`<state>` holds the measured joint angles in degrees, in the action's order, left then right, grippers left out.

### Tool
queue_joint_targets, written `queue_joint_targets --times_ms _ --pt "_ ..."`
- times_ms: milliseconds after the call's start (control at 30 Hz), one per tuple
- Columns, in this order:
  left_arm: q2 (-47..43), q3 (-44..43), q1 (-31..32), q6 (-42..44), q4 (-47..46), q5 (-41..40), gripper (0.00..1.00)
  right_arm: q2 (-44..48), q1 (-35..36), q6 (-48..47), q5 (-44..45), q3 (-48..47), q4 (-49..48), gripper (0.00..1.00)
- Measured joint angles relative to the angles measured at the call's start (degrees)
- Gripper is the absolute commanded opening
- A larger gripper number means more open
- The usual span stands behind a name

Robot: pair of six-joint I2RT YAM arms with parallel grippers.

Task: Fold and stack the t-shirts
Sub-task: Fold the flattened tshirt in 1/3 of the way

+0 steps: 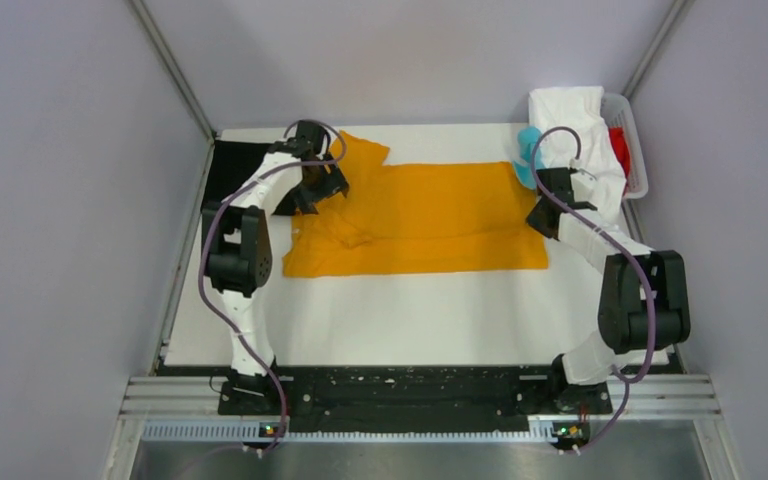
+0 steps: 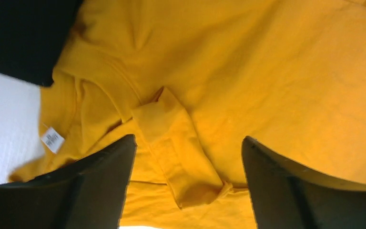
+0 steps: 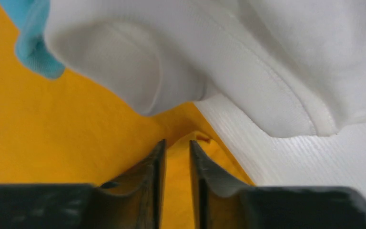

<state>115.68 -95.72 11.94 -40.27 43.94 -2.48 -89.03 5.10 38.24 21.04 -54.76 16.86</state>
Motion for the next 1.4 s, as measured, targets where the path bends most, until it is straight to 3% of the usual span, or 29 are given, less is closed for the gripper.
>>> queue_joint_targets --times_ms 133,267,300,567,767,933,1133,1400 --pt "3.0 -5.0 -1.0 0.0 1.6 0.3 0.99 -1.9 -0.5 1.0 0.3 -2.4 0.4 0.72" --pt "1.7 -4.2 -1.4 0.0 1.3 1.1 0.99 -1.9 -0.7 0.5 0.2 -3.5 0.4 0.97" --pt "0.7 -2.6 -1.4 0.0 0.8 1.6 0.99 -1.8 -0.7 0.0 -0.3 -3.5 0.6 0.98" --pt "-14.6 22.9 -1.3 -0.1 -6.4 7.9 0.99 2.9 3.0 -6.6 -10.1 2.7 -3.3 0.99" --pt "-12.6 27.8 -1.5 -0.9 -13.7 10.7 0.99 0.2 8.9 -8.7 -18.9 6.4 -9.6 0.98" --pt "-14.9 32.8 -1.7 -2.7 -19.6 10.7 0.99 0.4 9.3 -8.5 -19.8 10.7 -13.1 0.98" --pt "-24.9 45.4 -1.7 -5.9 -24.7 10.4 0.99 8.9 9.3 -6.8 -19.9 18.9 -12.4 0.97" --pt "-45.1 62.0 -1.0 -12.0 -18.8 10.3 0.99 28.5 11.2 -0.7 -23.7 28.6 2.9 0.97"
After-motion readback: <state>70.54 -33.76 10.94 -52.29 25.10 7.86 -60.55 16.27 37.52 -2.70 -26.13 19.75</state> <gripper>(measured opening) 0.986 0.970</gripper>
